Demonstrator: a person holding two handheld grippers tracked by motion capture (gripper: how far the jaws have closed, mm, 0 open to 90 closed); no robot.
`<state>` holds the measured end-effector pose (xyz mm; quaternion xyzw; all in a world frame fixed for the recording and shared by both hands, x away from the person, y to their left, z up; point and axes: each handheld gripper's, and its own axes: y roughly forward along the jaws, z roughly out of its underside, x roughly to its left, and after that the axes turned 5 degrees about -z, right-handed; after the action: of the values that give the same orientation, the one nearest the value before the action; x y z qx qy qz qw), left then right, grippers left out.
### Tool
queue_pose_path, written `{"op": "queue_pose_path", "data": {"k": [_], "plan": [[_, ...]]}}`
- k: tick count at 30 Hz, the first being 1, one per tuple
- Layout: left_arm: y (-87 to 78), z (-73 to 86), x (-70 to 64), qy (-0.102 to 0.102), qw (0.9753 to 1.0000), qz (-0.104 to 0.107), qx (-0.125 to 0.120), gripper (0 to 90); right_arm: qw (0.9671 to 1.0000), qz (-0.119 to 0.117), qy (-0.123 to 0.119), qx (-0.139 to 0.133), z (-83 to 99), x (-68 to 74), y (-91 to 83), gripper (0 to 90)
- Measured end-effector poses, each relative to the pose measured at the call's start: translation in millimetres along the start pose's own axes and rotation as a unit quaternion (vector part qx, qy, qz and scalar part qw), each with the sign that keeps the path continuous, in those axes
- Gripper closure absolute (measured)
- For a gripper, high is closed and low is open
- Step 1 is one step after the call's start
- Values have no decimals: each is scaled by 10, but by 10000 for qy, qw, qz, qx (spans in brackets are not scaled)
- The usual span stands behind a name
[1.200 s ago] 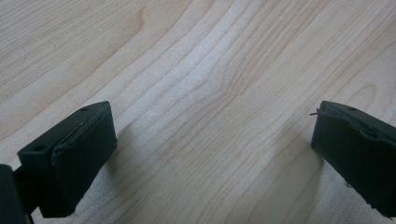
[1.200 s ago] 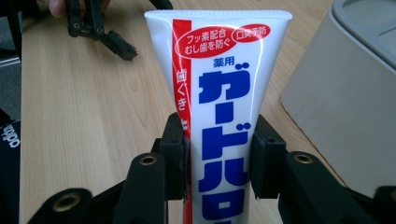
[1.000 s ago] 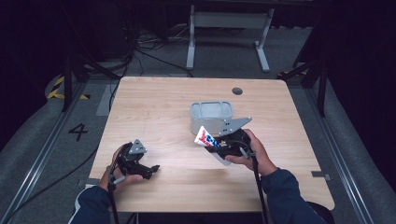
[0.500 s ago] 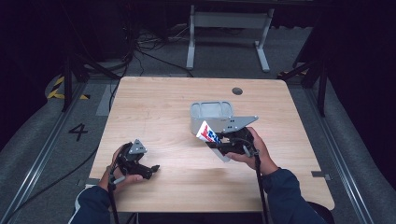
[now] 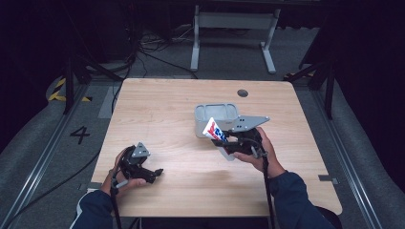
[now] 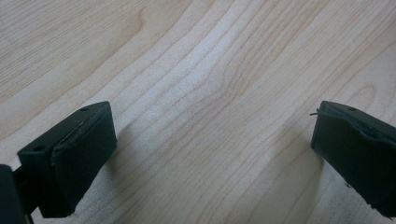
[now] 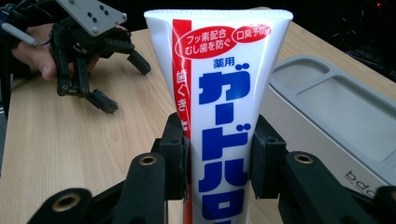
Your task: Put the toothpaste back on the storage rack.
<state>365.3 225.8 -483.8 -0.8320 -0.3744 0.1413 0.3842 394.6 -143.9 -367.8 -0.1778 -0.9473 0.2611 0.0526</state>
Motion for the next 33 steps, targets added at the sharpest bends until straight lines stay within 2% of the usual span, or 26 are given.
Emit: {"op": "queue_pose_path", "data": {"k": [4,8,12,17,33], "plan": [[0,0,1,5,10000,3,1,3,9998,101,-61,-134,-28,-12,-12,644],[0,0,1,6,10000,3,1,3,9994,211,-44,-259,-70,-60,-43,644],[0,0,1,6,10000,2,1,3,9991,218,39,-372,-91,-110,-69,644],[0,0,1,6,10000,2,0,3,9983,400,19,-425,-130,-172,-94,643],[0,0,2,6,10000,3,2,3,9960,596,57,-670,-309,-331,-125,640]]}}
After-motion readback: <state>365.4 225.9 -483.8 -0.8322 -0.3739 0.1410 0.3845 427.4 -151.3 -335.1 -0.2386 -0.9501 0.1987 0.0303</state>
